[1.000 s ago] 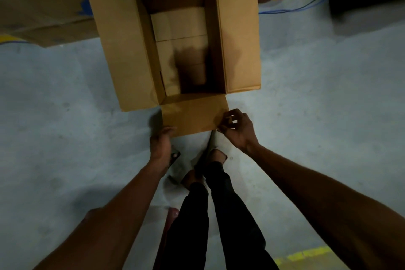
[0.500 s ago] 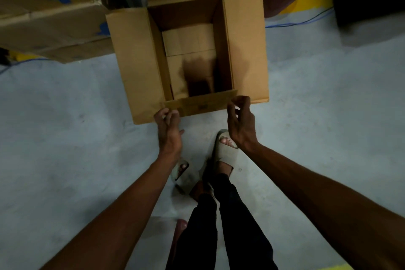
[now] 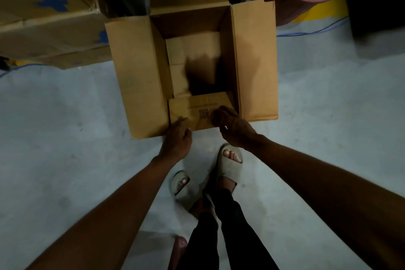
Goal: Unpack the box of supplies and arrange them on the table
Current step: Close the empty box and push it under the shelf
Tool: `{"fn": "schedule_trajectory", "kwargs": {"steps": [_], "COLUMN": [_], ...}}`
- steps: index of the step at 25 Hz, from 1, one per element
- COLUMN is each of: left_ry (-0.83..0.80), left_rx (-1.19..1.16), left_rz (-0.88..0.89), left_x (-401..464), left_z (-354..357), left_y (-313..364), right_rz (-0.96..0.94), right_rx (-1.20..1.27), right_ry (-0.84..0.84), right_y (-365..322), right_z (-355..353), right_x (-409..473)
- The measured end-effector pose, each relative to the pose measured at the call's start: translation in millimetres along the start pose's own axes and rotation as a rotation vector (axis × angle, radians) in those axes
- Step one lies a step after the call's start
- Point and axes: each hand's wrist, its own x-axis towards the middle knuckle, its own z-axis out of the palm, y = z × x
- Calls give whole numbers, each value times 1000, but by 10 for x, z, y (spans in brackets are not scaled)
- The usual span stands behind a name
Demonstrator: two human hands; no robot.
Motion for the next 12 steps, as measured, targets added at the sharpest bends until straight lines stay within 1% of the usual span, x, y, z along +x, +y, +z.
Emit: {"fn": "schedule_trajectory", "kwargs": {"steps": [1, 3, 4, 5, 6, 7, 9, 10, 12], "left_ry": [-8, 44, 94, 131, 176, 208, 251, 267, 289], "left_rx": [39, 223, 330, 380, 383, 357, 313, 302, 272], "left_rz": [7, 92, 140, 157, 176, 193, 291, 335, 349], "left_x": [18, 78, 117, 148, 206, 286, 508, 624, 842], "left_z": [-35, -160, -247, -376, -501, -639, -912, -1047, -1297], "left_y": [13, 59, 100, 196, 289, 390, 548, 613, 732], "right_rz": [11, 63, 104, 88, 78, 62, 93, 104, 106], "right_rx": [-36, -106, -73, -58, 21, 41, 70, 102, 43], "right_ry": [-42, -59, 0, 54, 107, 126, 191, 253, 321], "right_y": [13, 48, 37, 49, 41, 34, -20, -39, -57], "right_z": [-35, -199, -325, -472, -665, -889, -1336, -1519, -1764], "right_x": [55, 210, 308, 461, 609, 781, 1125, 1291, 1659]}}
